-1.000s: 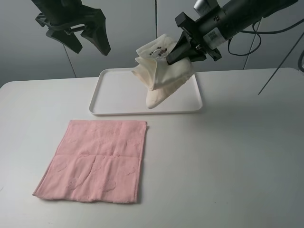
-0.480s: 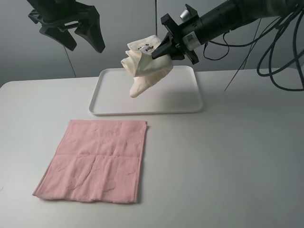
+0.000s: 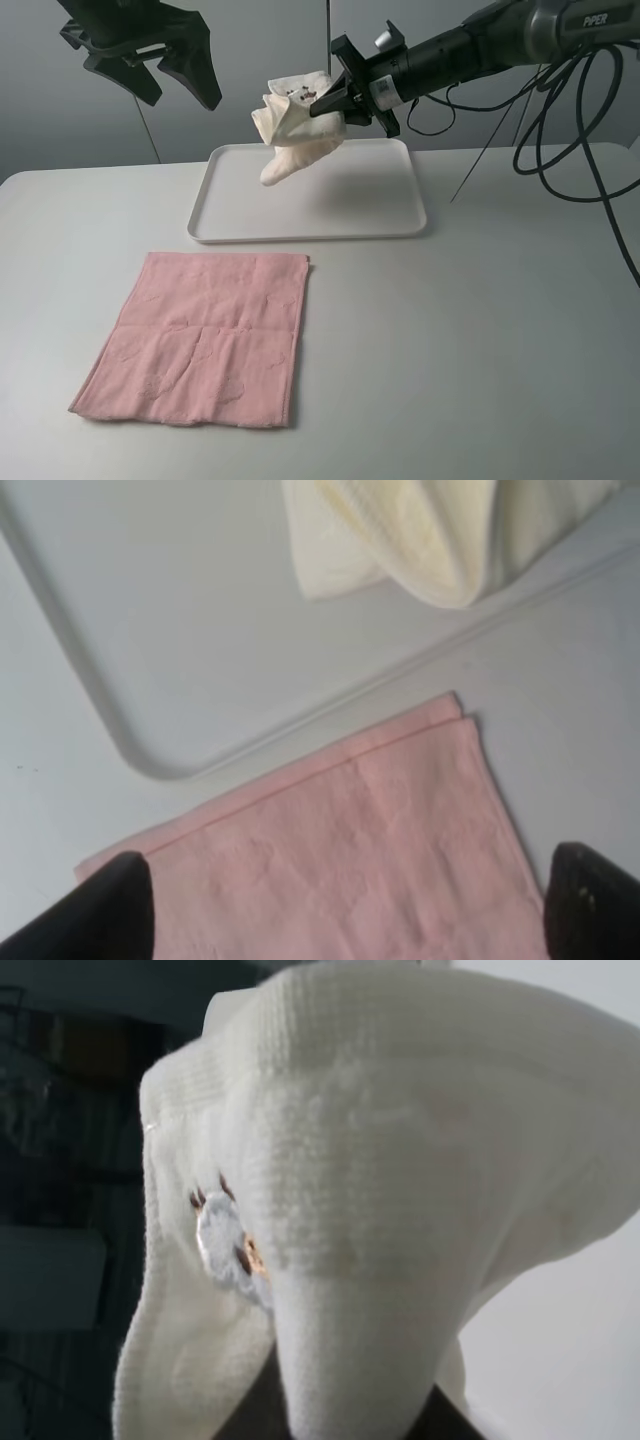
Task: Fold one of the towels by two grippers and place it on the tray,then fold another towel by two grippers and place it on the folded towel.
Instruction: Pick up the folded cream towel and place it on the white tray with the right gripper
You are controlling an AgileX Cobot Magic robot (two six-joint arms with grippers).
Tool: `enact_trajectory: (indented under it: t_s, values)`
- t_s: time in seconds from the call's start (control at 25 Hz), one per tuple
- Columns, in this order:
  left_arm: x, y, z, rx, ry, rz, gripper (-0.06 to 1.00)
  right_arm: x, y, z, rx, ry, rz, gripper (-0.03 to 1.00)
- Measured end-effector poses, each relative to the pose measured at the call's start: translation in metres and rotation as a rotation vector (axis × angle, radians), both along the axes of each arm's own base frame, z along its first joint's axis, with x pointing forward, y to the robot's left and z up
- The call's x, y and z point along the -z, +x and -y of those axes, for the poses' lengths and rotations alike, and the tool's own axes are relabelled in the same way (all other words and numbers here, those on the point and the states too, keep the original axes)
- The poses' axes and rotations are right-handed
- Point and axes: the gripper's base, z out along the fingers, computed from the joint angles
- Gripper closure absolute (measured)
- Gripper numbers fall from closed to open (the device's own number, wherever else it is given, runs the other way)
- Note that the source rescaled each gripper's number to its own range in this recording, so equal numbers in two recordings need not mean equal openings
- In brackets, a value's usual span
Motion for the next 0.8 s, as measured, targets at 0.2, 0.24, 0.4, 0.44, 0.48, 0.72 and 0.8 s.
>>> enact_trajectory:
  t_s: [0.2, 0.24, 0.4, 0.44, 0.48, 0.72, 0.8]
  values:
    - [0.0, 0.0, 0.0, 0.006, 0.002, 0.002, -0.05, 0.028, 0.007, 0.001, 0.041, -0.031, -0.003, 0.84]
    - [0.0, 0.0, 0.0, 0.006, 0.002, 0.002, -0.05, 0.032, 0.008, 0.001, 0.043, -0.037, -0.002, 0.84]
    - [0.0, 0.0, 0.0, 0.006, 0.002, 0.002, -0.05, 0.048, 0.011, 0.002, 0.053, -0.062, 0.008, 0.84]
    - [0.0, 0.0, 0.0, 0.006, 0.002, 0.002, -0.05, 0.051, 0.011, 0.003, 0.055, -0.066, 0.01, 0.84]
    - [0.0, 0.0, 0.0, 0.006, 0.002, 0.002, -0.05, 0.055, 0.012, 0.003, 0.061, -0.073, 0.007, 0.84]
    - [0.0, 0.0, 0.0, 0.006, 0.002, 0.002, -0.05, 0.063, 0.015, 0.006, 0.074, -0.129, 0.03, 0.84]
    - [0.0, 0.0, 0.0, 0.006, 0.002, 0.002, -0.05, 0.068, 0.015, 0.007, 0.072, -0.145, 0.03, 0.84]
